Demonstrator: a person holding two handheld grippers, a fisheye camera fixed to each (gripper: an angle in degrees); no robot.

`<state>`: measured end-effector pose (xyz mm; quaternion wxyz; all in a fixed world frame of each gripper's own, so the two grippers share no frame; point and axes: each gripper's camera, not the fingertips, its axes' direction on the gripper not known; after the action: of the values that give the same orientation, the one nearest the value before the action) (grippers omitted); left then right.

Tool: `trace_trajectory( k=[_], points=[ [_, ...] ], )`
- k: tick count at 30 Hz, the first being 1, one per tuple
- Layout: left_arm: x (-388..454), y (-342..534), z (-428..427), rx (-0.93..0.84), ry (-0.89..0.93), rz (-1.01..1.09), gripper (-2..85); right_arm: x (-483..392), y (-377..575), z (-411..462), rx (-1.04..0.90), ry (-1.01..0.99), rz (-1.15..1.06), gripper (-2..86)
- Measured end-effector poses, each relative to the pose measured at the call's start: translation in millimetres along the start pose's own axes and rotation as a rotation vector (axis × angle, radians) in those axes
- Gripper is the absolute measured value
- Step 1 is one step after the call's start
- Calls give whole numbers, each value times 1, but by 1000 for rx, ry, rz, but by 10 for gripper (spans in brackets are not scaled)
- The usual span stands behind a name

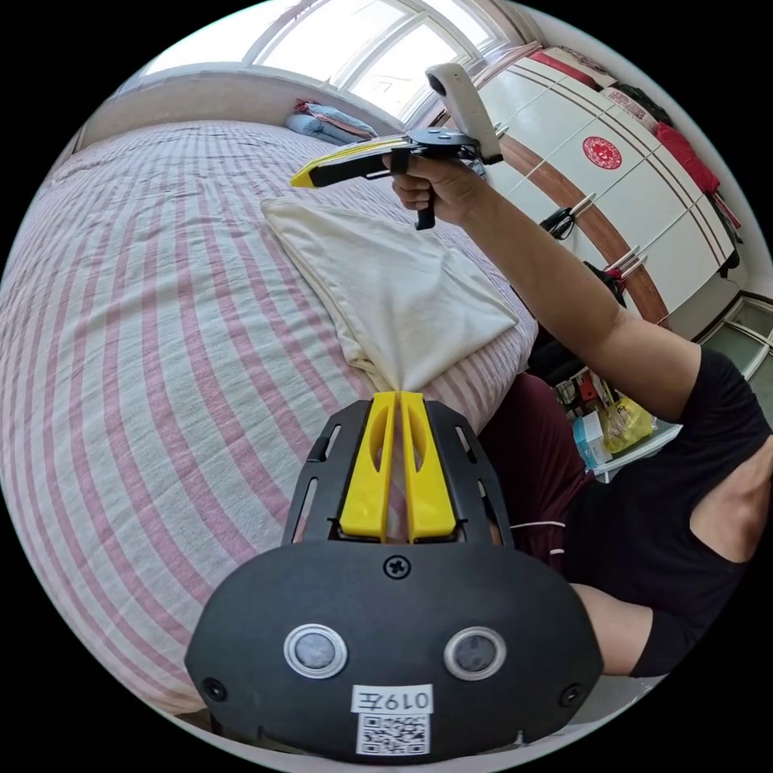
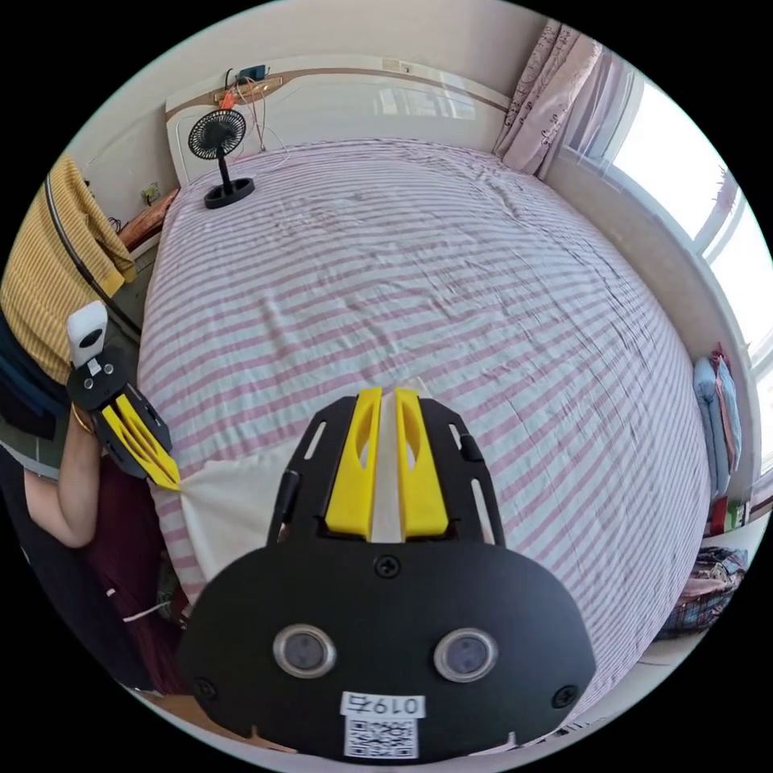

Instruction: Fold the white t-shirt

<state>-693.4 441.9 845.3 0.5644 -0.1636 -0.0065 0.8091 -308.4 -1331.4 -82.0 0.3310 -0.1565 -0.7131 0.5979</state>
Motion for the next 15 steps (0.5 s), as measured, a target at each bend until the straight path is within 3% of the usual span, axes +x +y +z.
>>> trace_trajectory(
  k=[15],
  points=[
    [1, -7, -3, -10, -21, -2, 14, 114, -55, 74, -243, -259, -12, 98]
  ],
)
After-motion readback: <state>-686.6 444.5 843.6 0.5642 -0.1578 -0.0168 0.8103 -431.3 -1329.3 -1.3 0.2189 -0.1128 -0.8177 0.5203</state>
